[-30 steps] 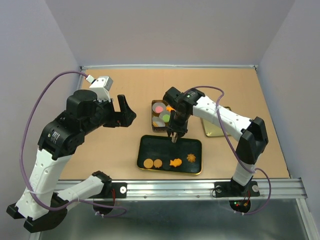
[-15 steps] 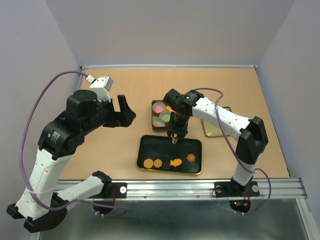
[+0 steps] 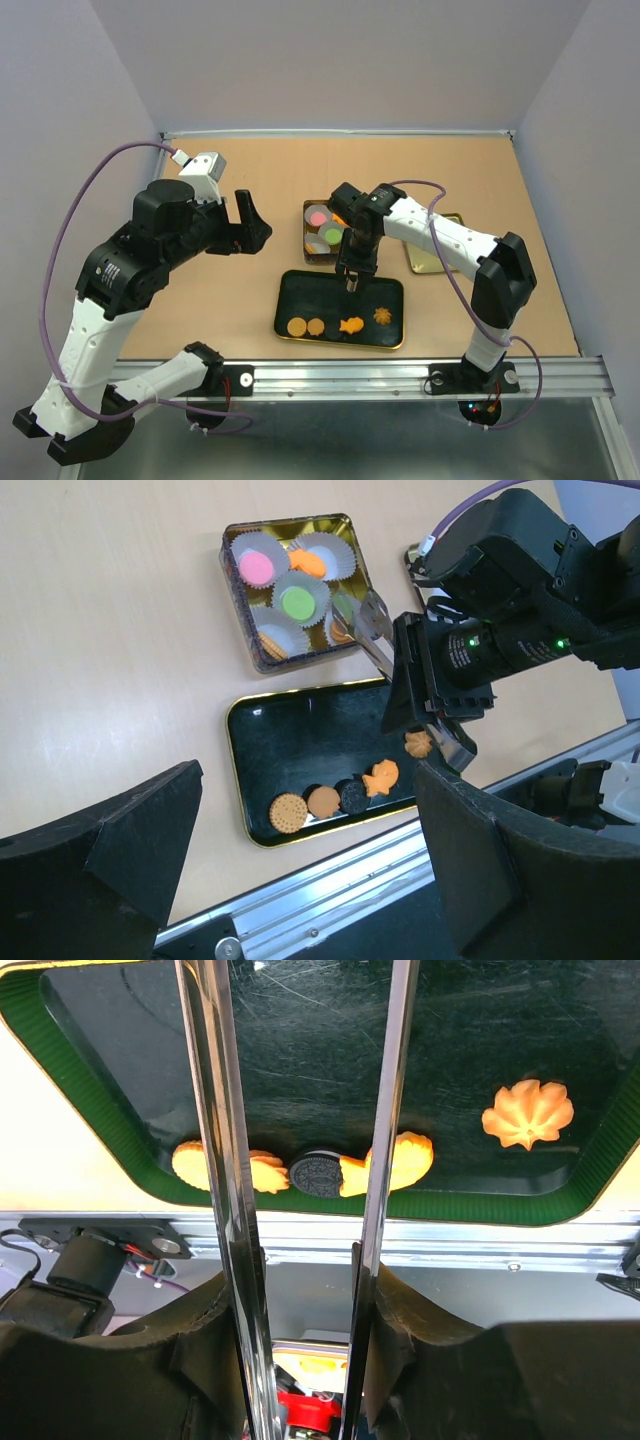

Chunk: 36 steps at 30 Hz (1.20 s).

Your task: Pack the cookies

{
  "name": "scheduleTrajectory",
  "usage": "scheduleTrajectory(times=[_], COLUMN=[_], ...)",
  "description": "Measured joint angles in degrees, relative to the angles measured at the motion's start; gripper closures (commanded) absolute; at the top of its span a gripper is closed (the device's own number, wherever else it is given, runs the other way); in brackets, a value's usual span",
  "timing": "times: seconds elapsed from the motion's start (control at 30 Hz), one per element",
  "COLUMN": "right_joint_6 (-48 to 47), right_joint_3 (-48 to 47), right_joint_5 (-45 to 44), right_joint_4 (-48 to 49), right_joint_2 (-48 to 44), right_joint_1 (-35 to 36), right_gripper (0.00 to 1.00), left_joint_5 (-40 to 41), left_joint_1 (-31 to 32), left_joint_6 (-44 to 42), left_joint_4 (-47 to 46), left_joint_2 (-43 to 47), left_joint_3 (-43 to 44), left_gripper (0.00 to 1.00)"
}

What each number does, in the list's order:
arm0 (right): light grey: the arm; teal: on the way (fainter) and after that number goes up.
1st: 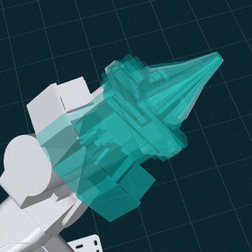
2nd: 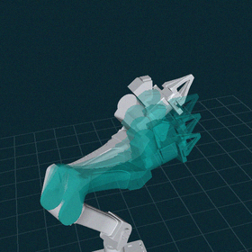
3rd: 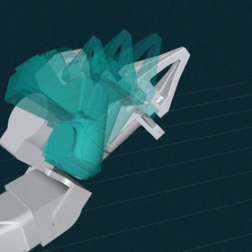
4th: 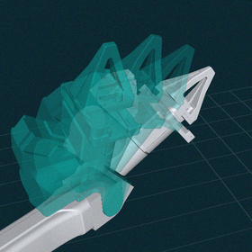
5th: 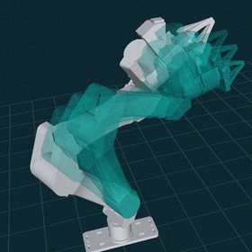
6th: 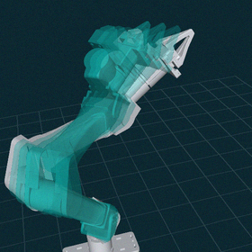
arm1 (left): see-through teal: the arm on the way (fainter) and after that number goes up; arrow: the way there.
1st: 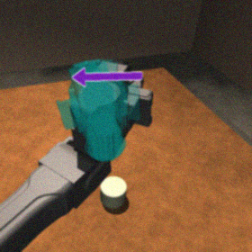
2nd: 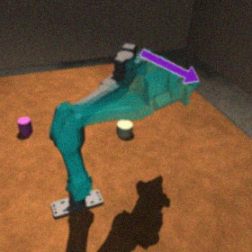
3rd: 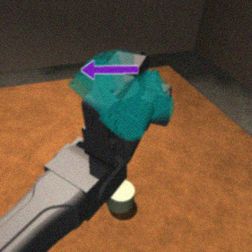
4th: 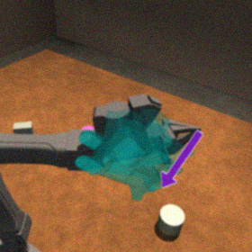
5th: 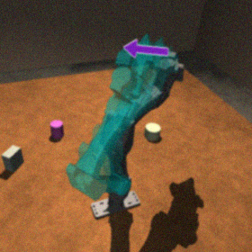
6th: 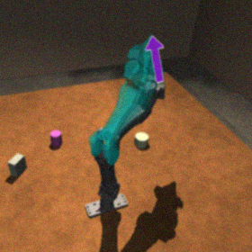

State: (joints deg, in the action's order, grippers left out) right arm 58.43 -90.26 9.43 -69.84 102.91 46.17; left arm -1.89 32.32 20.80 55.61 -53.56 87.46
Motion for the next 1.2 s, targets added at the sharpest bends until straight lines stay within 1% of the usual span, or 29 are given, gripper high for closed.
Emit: scheduleTrajectory(times=[0.23, 0.47, 0.63, 0.8, 0.93, 1.03, 1.2], right_joint_6=[-0.2, -1.7, -4.3, -7.2, -9.7, -11.0, -11.8], right_joint_3=[-1.1, -8.6, -17.6, -22.6, -30.4, -34.3, -36.2], right_joint_5=[-0.9, -2.6, -3.5, -4.0, -5.9, -6.8, -7.9], right_joint_4=[-1.2, -4.2, -6.2, -6.6, -7.7, -7.1, -5.9], right_joint_2=[0.0, -0.7, -0.9, -0.4, 4.9, 9.9, 17.3], right_joint_1=[-0.1, -2.8, -8.4, -15.7, -22.8, -27.3, -34.8], right_gripper=[0.55, 0.55, 0.56, 0.56, 0.57, 0.57, 0.58], left_joint_5=[-0.3, -0.8, -0.9, -0.9, -0.7, -0.2, 0.5], left_joint_1=[0.0, 0.0, 0.0, 0.0, 0.0, 0.0, 0.0], left_joint_6=[0.0, 0.3, 0.8, 1.3, 2.1, 2.9, 5.2], left_joint_4=[0.0, 0.0, 0.0, 0.0, 0.0, -0.1, -0.1], left_joint_2=[-0.3, -1.1, -1.1, -1.1, -1.1, -1.4, -2.7], left_joint_3=[0.0, 0.0, 0.0, 0.0, 0.0, 0.0, 0.0], left_gripper=[0.01, 0.01, 0.01, 0.01, 0.01, 0.01, 0.01])
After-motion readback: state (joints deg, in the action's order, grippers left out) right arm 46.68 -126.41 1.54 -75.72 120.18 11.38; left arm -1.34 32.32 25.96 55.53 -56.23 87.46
